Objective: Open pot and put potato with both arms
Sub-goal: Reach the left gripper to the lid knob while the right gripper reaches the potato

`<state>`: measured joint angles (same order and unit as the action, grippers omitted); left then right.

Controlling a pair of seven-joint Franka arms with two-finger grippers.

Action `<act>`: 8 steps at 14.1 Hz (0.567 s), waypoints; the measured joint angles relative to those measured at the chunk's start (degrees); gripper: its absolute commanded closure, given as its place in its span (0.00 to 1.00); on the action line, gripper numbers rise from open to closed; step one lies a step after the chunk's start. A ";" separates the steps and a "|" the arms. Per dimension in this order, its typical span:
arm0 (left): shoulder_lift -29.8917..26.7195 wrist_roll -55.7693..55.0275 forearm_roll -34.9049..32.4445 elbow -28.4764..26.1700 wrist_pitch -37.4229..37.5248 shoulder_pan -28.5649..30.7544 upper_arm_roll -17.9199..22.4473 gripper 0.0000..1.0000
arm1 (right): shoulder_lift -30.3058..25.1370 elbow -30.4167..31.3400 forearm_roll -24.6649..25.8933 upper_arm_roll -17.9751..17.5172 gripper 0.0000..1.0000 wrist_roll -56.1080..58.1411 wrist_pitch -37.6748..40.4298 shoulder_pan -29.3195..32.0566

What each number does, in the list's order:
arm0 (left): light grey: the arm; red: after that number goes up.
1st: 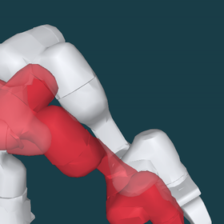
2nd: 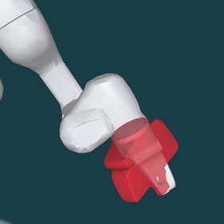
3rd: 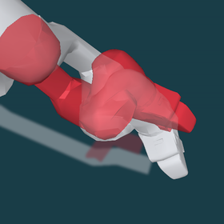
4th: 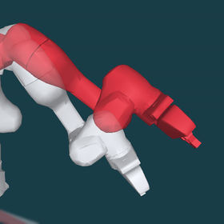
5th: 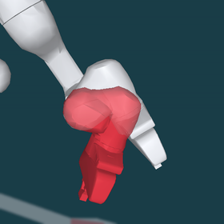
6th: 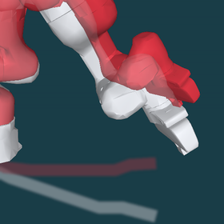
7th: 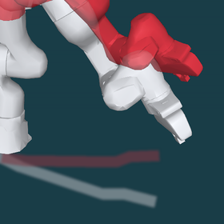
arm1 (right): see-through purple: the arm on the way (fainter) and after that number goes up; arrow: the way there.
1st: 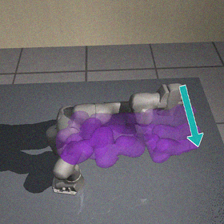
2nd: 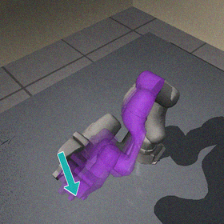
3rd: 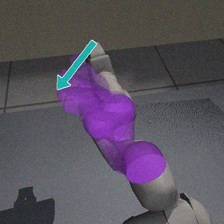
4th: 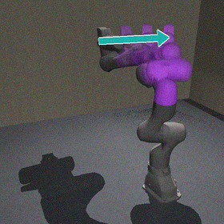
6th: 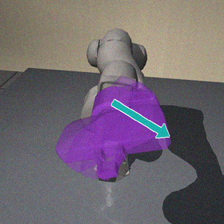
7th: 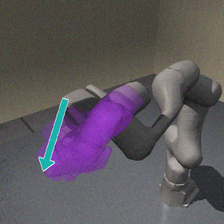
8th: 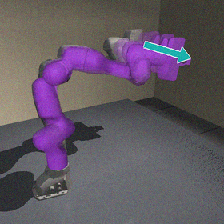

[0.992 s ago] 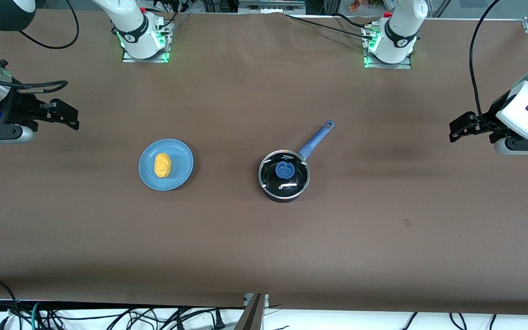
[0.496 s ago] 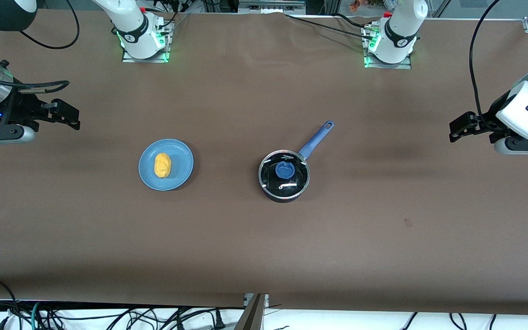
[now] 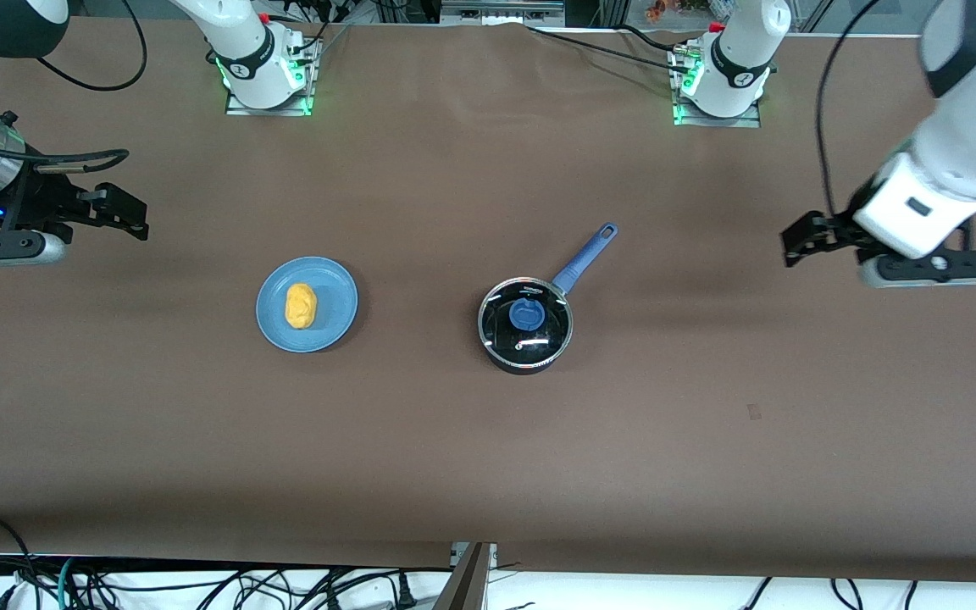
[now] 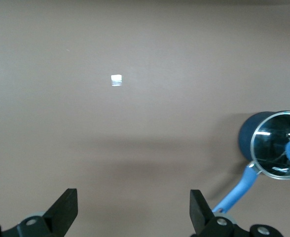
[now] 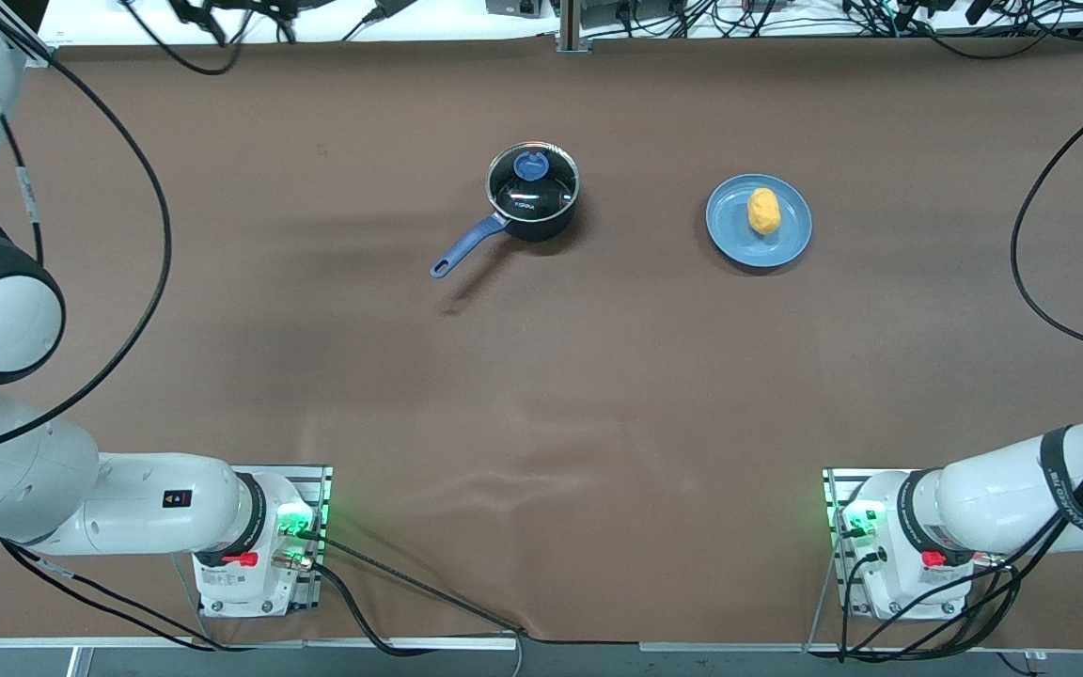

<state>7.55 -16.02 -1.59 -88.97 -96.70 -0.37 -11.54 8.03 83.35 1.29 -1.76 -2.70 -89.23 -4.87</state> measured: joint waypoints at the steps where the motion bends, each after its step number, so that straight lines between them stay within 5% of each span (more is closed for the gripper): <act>1: 0.20 -1.73 0.00 -0.39 -0.34 -1.30 -0.07 0.00 | 0.00 0.00 0.00 0.00 0.00 0.00 0.00 0.00; 8: 1.65 -20.52 -0.05 -7.61 -10.18 -10.79 -0.48 0.00 | 1.77 0.14 0.00 0.02 0.00 0.00 -0.93 0.06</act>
<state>9.20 -36.54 -1.64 -96.58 -106.87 -11.16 -12.02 9.81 83.49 1.30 -1.75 -2.70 -90.15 -4.81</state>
